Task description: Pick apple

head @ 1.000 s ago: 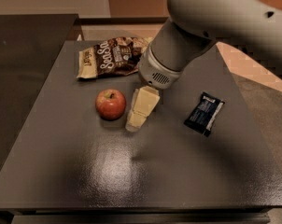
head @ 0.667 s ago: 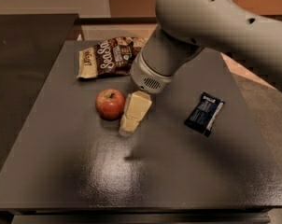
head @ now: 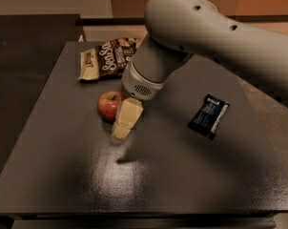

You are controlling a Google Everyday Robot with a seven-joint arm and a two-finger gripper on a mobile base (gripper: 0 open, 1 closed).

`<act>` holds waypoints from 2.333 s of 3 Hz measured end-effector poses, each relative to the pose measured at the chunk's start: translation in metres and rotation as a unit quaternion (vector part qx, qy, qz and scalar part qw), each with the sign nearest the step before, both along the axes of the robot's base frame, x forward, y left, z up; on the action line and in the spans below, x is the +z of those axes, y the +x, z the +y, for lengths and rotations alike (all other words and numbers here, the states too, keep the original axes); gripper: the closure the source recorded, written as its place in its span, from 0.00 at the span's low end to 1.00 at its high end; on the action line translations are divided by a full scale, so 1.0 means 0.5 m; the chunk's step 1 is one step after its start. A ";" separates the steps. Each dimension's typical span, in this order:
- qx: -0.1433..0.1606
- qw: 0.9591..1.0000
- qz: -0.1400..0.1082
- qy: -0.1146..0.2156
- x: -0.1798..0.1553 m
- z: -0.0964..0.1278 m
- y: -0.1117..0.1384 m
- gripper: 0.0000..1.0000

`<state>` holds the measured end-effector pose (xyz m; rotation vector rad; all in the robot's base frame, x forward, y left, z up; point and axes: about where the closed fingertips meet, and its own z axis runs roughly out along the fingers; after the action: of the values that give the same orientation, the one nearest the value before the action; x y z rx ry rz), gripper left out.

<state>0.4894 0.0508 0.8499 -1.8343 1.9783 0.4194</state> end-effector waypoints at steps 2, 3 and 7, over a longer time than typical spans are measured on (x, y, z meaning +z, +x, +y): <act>0.007 1.000 0.005 0.005 -0.002 0.034 0.008 0.41; 0.007 1.000 0.005 0.012 0.016 0.034 0.011 0.65; 0.039 0.998 -0.029 0.025 0.261 -0.039 0.032 1.00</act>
Offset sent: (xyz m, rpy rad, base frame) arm 0.0087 0.0230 -0.0015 0.0189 0.0219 0.0142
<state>0.5056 0.0315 0.9804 -1.8757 1.8454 0.4307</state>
